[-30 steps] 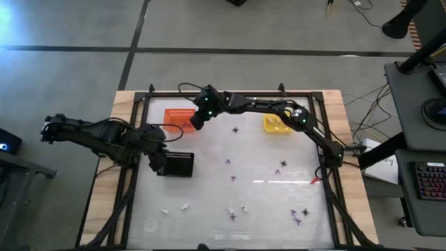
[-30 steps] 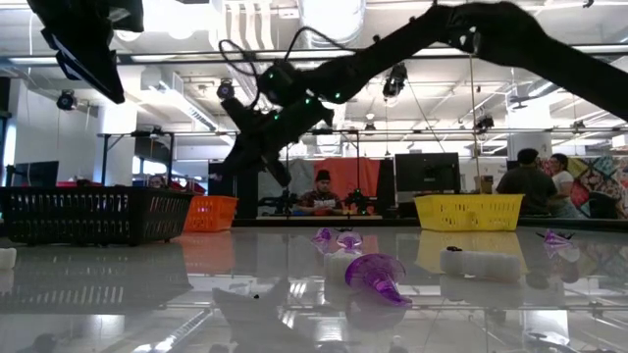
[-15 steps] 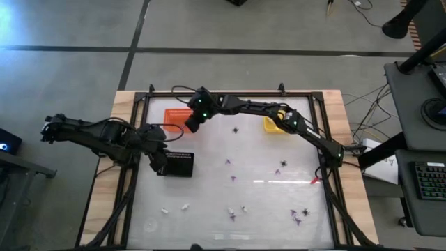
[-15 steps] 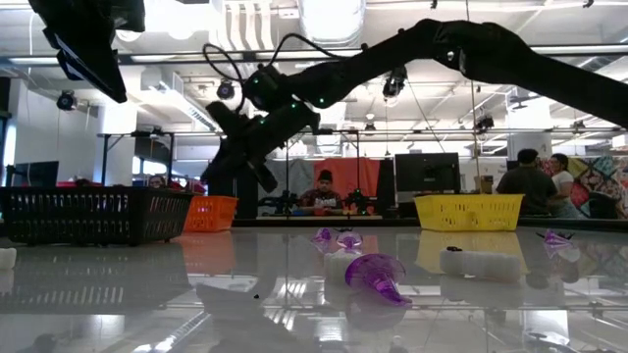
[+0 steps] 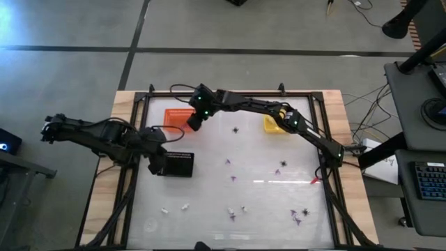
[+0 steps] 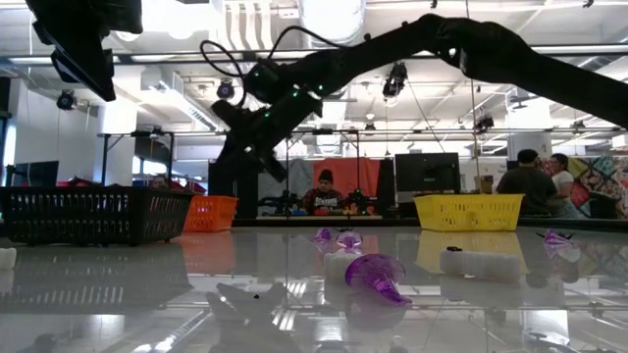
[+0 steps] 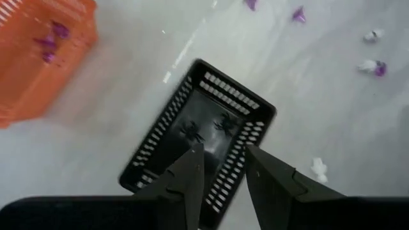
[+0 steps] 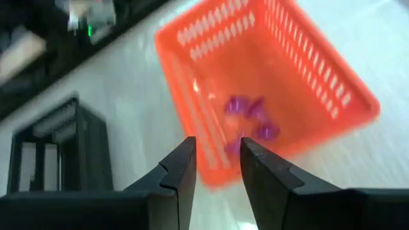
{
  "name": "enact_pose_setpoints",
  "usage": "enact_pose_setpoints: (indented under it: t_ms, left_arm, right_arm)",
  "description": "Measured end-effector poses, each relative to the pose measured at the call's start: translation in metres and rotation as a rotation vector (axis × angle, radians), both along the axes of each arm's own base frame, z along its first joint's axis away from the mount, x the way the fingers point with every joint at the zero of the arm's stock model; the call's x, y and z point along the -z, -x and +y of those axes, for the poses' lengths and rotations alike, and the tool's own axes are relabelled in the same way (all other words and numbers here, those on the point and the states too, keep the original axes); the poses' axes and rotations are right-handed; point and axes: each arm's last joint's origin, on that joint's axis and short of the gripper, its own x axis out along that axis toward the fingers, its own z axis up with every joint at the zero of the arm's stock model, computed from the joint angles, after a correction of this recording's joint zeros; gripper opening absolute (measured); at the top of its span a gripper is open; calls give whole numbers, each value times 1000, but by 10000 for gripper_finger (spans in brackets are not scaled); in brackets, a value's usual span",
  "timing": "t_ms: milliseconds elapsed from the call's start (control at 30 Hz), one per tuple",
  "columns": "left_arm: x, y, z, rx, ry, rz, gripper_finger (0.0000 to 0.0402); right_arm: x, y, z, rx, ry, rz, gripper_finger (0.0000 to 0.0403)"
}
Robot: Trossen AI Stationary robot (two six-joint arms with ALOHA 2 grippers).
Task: Sort Halloween decoration
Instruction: Put the white skeleton toy into the yellow bin
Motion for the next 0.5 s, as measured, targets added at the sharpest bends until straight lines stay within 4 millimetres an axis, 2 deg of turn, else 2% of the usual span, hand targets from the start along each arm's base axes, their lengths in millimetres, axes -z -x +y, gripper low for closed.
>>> enact_pose_setpoints:
  t_ms: [267,500]
  left_arm:
    - [3,-1,-6,86,109,47,96]
    - [13,1,-18,205,160,106,96]
  right_arm:
    - [-31,43,18,-154,1,282,116]
    - [-70,65,50,-204,-21,363,118]
